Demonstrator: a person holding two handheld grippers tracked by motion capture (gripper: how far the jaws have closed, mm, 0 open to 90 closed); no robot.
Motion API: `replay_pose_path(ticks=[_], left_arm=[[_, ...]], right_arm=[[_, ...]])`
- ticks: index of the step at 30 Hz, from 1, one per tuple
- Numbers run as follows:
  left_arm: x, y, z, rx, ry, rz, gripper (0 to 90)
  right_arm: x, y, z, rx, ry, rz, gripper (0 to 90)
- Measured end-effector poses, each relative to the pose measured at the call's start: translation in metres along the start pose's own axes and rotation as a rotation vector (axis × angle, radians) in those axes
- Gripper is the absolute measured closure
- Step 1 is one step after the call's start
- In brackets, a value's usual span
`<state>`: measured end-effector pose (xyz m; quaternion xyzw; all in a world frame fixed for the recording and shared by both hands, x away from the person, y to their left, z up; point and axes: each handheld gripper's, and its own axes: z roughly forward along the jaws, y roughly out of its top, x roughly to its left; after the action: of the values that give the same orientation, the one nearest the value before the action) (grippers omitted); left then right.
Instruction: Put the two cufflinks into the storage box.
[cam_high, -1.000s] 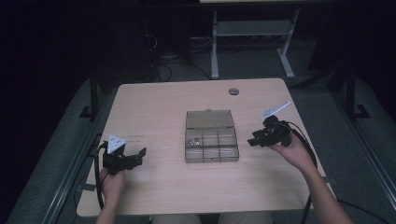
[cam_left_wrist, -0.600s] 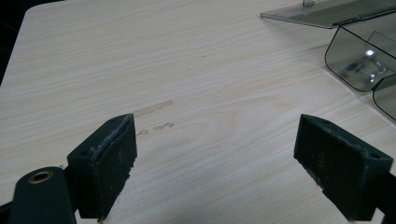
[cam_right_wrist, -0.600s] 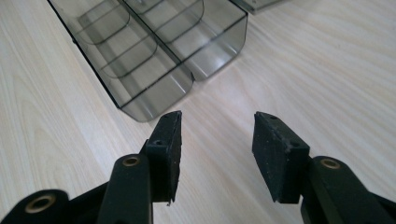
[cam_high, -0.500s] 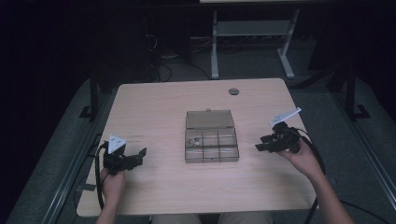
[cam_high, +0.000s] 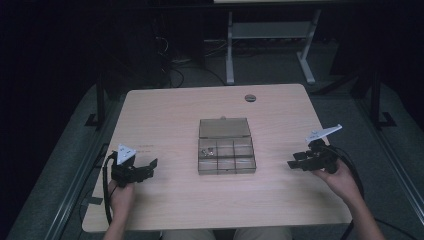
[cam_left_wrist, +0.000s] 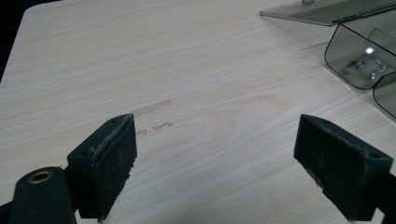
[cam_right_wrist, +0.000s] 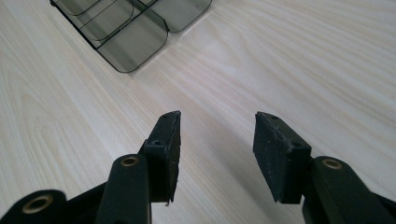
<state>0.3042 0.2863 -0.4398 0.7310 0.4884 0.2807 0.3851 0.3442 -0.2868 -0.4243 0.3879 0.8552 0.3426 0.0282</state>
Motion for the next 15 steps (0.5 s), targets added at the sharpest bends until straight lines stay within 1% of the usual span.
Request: replay_pose_path(ticks=[3, 8, 9, 11, 15], left_arm=[[-0.001, 0.0, 0.0, -0.001, -0.001, 0.001, 12.9], [0.0, 0.0, 0.0, 0.005, -0.001, 0.008, 12.9], [0.0, 0.0, 0.0, 0.002, -0.001, 0.006, 12.9], [0.0, 0.0, 0.0, 0.001, -0.001, 0.005, 12.9], [0.0, 0.0, 0.0, 0.001, 0.0, 0.006, 12.9]], right_arm=[[0.0, -0.006, -0.001, 0.002, 0.0, 0.013, 51.0], [0.0, -0.013, -0.003, 0.0, -0.002, 0.017, 50.5], [0.0, -0.015, -0.002, -0.003, -0.004, 0.009, 50.5], [0.002, -0.017, -0.003, 0.002, -0.002, 0.02, 50.4], [0.002, -0.023, -0.004, -0.005, -0.002, 0.013, 50.2]])
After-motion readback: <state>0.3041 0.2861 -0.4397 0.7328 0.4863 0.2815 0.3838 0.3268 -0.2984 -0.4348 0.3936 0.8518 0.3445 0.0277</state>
